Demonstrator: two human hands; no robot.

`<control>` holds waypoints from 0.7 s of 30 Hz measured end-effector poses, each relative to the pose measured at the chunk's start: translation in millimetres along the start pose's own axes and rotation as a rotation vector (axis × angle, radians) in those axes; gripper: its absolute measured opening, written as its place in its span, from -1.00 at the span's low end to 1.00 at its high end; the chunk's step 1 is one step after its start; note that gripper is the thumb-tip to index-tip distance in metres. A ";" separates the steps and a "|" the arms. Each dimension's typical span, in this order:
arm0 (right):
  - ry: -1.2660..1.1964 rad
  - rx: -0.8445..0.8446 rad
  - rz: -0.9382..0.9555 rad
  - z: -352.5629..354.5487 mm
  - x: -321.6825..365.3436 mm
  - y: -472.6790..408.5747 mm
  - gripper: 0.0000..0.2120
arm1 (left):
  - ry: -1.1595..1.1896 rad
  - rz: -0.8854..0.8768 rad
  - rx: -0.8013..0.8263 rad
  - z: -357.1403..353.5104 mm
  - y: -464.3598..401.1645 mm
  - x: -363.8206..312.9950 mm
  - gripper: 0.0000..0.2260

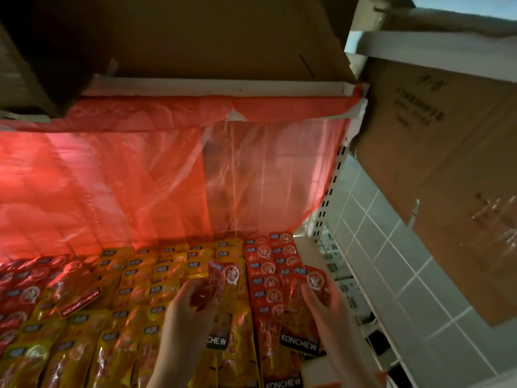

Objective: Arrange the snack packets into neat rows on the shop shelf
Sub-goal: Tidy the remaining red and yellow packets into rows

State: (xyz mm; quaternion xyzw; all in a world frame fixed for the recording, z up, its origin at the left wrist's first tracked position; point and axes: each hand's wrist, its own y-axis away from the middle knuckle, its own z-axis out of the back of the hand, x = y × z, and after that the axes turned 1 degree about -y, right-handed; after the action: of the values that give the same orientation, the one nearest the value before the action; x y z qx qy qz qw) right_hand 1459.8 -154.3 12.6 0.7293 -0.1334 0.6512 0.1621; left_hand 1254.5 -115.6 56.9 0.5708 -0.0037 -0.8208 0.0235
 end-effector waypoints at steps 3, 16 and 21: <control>0.055 0.011 -0.013 6.1 -7.1 -1.9 -0.72 | 0.003 0.018 0.055 -8.7 0.9 -0.4 -0.79; 0.284 -0.187 -0.014 16.9 -34.5 2.5 -0.81 | 0.007 0.052 0.103 -26.7 -0.6 0.3 -0.82; 0.307 -0.183 0.052 17.0 -34.7 9.9 -0.86 | 0.055 0.057 0.080 -32.1 -0.5 0.7 -0.65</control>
State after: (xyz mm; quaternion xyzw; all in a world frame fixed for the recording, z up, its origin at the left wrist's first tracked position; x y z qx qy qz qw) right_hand 1467.2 -170.8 -22.9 0.5998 -0.1847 0.7440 0.2291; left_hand 1284.3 -114.4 45.1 0.5934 -0.0523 -0.8029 0.0241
